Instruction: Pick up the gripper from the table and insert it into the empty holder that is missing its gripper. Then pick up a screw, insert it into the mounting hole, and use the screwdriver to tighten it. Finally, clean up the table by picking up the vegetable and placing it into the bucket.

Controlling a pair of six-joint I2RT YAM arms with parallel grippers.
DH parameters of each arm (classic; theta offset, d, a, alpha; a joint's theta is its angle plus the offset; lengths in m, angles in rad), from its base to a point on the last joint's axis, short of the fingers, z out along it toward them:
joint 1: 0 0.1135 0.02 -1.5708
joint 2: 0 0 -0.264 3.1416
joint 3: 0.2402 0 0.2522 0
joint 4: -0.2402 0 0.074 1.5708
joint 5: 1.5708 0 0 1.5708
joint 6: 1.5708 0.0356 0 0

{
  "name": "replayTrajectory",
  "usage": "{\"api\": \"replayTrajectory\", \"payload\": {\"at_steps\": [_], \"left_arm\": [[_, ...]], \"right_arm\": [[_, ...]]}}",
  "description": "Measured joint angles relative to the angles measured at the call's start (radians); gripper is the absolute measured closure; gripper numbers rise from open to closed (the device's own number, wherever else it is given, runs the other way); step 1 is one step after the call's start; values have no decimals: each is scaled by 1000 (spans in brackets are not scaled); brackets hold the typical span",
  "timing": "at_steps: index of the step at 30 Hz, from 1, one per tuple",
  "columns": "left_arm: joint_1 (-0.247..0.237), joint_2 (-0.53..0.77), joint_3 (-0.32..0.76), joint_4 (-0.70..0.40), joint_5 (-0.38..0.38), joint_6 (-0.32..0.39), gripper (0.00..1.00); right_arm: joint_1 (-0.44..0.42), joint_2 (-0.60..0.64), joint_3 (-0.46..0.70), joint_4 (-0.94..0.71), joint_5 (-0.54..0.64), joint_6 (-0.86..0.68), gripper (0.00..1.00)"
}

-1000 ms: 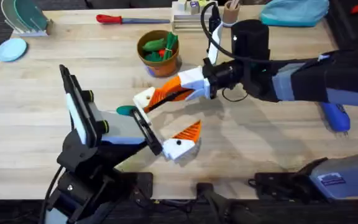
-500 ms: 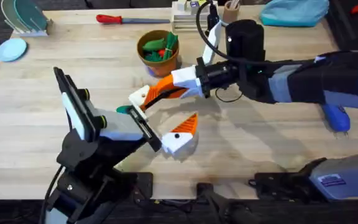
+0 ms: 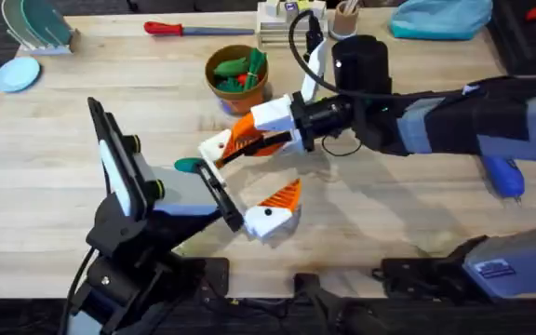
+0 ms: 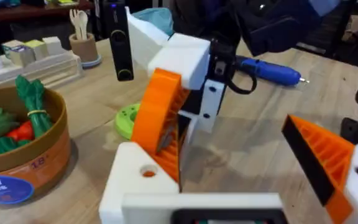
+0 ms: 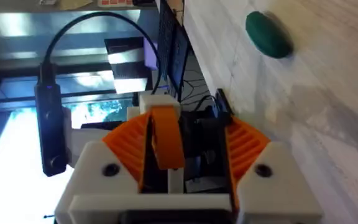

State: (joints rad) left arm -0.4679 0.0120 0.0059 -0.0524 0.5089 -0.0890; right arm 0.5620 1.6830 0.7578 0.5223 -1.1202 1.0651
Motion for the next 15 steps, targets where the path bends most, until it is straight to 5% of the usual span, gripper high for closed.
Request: {"api": "replayTrajectory", "payload": {"at_steps": [15], "left_arm": [[-6, 0, 0, 1, 50, 21, 7]], "right_arm": [[-37, -2, 0, -2, -80, -26, 375]]}}
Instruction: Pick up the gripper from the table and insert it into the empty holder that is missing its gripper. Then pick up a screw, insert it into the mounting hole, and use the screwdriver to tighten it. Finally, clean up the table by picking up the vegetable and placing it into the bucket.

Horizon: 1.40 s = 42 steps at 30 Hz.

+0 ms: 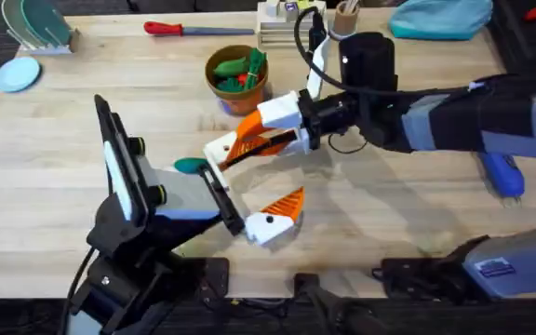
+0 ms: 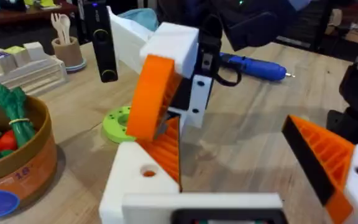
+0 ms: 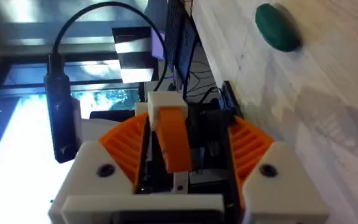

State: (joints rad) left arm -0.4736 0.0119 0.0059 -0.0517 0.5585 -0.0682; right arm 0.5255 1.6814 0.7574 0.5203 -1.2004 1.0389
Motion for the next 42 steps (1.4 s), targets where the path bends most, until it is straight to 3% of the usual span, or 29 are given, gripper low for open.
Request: {"api": "replayTrajectory", "payload": {"at_steps": [10, 13, 19, 28, 34, 42], "left_arm": [[-1, 0, 0, 0, 6, 0, 8], [-1, 0, 0, 0, 7, 0, 9], [-1, 0, 0, 0, 7, 0, 8], [-1, 0, 0, 0, 7, 0, 8], [-1, 0, 0, 0, 7, 0, 7], [-1, 0, 0, 0, 7, 1, 9]], "right_arm": [[-20, 0, 0, -1, -28, -3, 168], [-49, 0, 0, 20, -27, -8, 53], [-154, -5, 17, 67, -23, -26, 31], [-266, -48, 162, 22, 28, -87, 26], [-298, -52, 244, -315, 183, -246, 24], [-278, -135, 442, -993, 508, -619, 21]]}}
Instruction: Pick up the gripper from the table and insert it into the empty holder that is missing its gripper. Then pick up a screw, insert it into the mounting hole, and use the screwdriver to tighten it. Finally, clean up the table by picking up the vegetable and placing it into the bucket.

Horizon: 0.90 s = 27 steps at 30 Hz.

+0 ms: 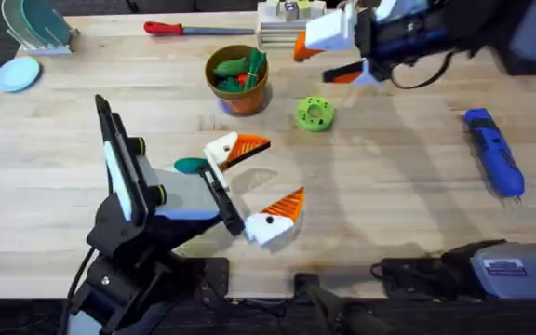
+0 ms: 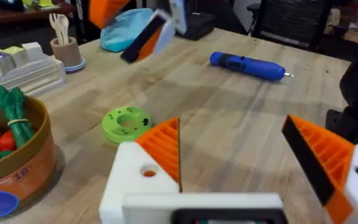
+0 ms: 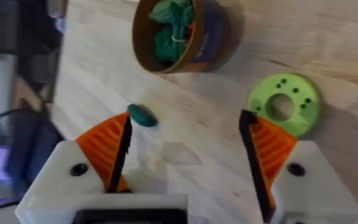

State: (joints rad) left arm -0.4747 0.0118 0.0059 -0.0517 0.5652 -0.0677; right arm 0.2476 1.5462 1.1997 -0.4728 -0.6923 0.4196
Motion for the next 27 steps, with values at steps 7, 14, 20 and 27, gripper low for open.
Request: {"api": "replayTrajectory", "payload": {"at_steps": [7, 14, 20, 27], "left_arm": [[0, 0, 0, 0, 0, 0, 8], [0, 0, 0, 0, 0, 0, 8], [0, 0, 0, 0, 0, 0, 8], [0, 0, 0, 0, 0, 0, 8]], "right_arm": [[80, -109, 86, -224, 480, -266, 9], [100, -75, 86, -243, 654, -361, 8], [118, -72, 86, -246, 655, -392, 8], [205, -10, 86, -262, 740, -428, 8]]}}
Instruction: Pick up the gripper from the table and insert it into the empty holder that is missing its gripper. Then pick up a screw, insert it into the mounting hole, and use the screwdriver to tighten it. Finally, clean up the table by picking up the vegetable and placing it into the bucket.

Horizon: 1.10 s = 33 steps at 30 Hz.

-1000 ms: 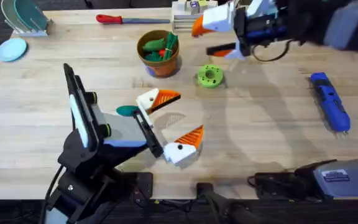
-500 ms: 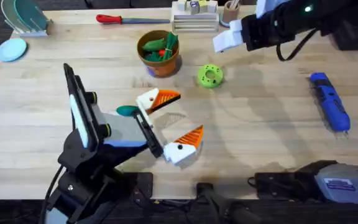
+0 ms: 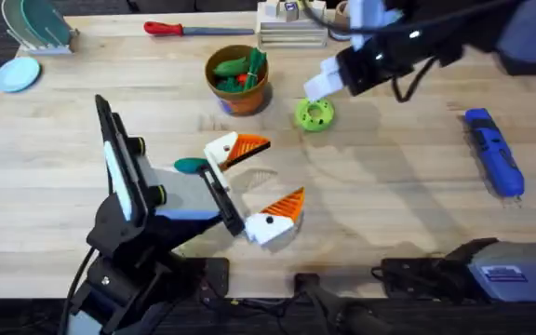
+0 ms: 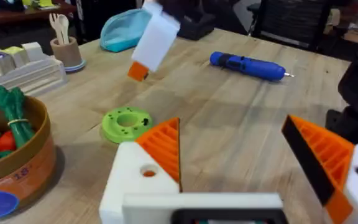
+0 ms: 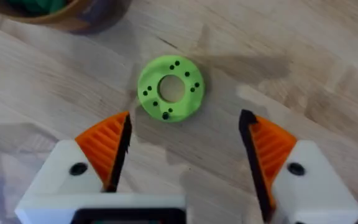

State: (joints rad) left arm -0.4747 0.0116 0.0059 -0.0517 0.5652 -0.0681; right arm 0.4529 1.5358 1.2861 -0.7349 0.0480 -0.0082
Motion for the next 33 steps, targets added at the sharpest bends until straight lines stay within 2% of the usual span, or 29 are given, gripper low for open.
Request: {"api": "replayTrajectory", "payload": {"at_steps": [4, 8, 14, 25, 29, 33], "left_arm": [[0, 0, 0, 0, 0, 0, 8], [0, 0, 0, 0, 0, 0, 8], [0, 0, 0, 0, 0, 0, 7], [0, 0, 0, 0, 0, 0, 7], [0, 0, 0, 0, 0, 0, 7], [0, 0, 0, 0, 0, 0, 7]], "right_arm": [[39, 51, 0, 0, 53, -6, 25], [47, 89, 0, -1, 75, -11, 178], [49, 125, 0, -28, 88, 28, 321], [127, 214, 0, -41, 91, 54, 419], [131, 224, 0, -25, 94, 55, 547], [131, 230, 0, -23, 95, 57, 596]]}}
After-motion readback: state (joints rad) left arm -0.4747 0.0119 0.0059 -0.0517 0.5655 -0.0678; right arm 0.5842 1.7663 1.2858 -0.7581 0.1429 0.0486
